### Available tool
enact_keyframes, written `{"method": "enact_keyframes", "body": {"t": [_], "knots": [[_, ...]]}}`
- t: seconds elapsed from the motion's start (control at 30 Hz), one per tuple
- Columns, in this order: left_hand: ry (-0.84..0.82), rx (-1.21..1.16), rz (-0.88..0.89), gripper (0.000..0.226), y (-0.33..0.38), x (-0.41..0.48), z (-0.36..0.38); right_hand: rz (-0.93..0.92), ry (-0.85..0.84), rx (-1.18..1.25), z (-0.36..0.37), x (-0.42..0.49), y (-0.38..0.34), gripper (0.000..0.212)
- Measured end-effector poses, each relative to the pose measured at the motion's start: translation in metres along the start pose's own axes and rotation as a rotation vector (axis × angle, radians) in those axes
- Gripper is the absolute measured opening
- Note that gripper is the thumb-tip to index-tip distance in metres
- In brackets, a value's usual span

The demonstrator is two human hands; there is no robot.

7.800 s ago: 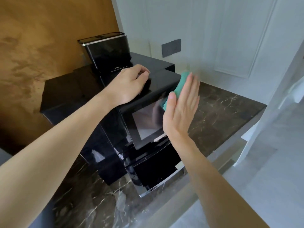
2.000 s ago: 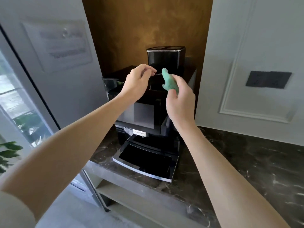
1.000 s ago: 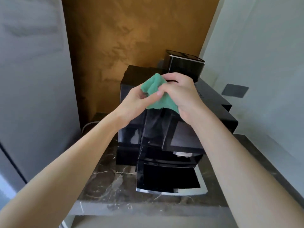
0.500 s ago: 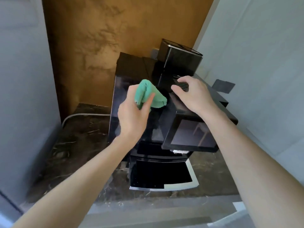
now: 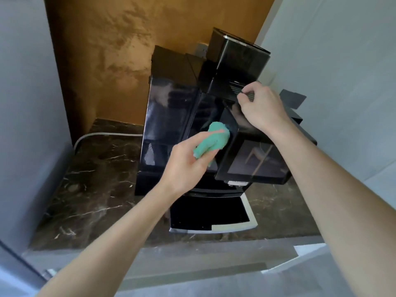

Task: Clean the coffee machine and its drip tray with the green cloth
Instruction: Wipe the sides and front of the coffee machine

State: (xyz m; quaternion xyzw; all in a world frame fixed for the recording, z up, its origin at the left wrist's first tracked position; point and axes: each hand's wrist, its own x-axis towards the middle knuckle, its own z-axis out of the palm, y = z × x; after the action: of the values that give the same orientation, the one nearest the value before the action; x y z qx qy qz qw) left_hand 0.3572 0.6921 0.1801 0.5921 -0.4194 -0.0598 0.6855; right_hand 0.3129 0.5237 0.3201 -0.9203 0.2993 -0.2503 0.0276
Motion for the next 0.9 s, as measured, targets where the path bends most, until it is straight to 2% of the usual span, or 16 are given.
{"method": "enact_keyframes", "body": {"t": [0.03,0.1,0.17,0.2,0.23,0.3,0.47,0.53,0.57,0.63,0.77,0.83,0.9], "knots": [[0.065,0.04,-0.005,0.028,0.0,0.004,-0.004,0.008,0.003,0.007,0.0,-0.001,0.001,0.035],[0.328,0.066,-0.053,0.021,0.003,0.016,-0.008,0.021,0.011,0.026,0.0,-0.003,0.0,0.034],[0.593,-0.006,-0.1,0.02,0.012,0.027,-0.003,0.033,0.026,0.043,-0.001,-0.006,0.0,0.034],[0.646,-0.04,-0.1,0.02,0.019,0.032,0.002,0.04,0.031,0.048,-0.002,-0.007,0.001,0.034],[0.648,-0.057,-0.097,0.018,0.023,0.036,0.009,0.046,0.028,0.05,-0.002,-0.008,0.0,0.035],[0.548,-0.062,-0.088,0.015,0.034,0.042,0.026,0.048,0.028,0.043,-0.003,-0.008,0.0,0.036],[0.397,-0.297,-0.149,0.031,0.044,0.032,0.05,0.051,0.012,0.034,-0.003,-0.007,-0.001,0.034],[0.302,-0.3,-0.119,0.041,0.038,0.019,0.045,0.057,-0.029,0.028,-0.002,-0.006,-0.001,0.032],[0.251,-0.302,-0.095,0.036,0.033,0.012,0.041,0.058,-0.044,0.027,-0.001,-0.006,-0.002,0.031],[0.152,-0.255,-0.059,0.029,0.023,-0.003,0.032,0.059,-0.059,0.019,-0.002,-0.006,-0.003,0.033],[-0.021,0.051,-0.034,0.029,-0.003,-0.022,0.005,0.062,-0.066,0.015,-0.006,-0.009,-0.004,0.034],[0.043,0.135,-0.083,0.027,-0.01,-0.019,-0.002,0.067,-0.059,0.026,-0.007,-0.01,-0.004,0.034],[0.241,0.113,-0.153,0.021,-0.009,-0.008,-0.001,0.08,-0.042,0.043,-0.008,-0.011,-0.004,0.034]]}}
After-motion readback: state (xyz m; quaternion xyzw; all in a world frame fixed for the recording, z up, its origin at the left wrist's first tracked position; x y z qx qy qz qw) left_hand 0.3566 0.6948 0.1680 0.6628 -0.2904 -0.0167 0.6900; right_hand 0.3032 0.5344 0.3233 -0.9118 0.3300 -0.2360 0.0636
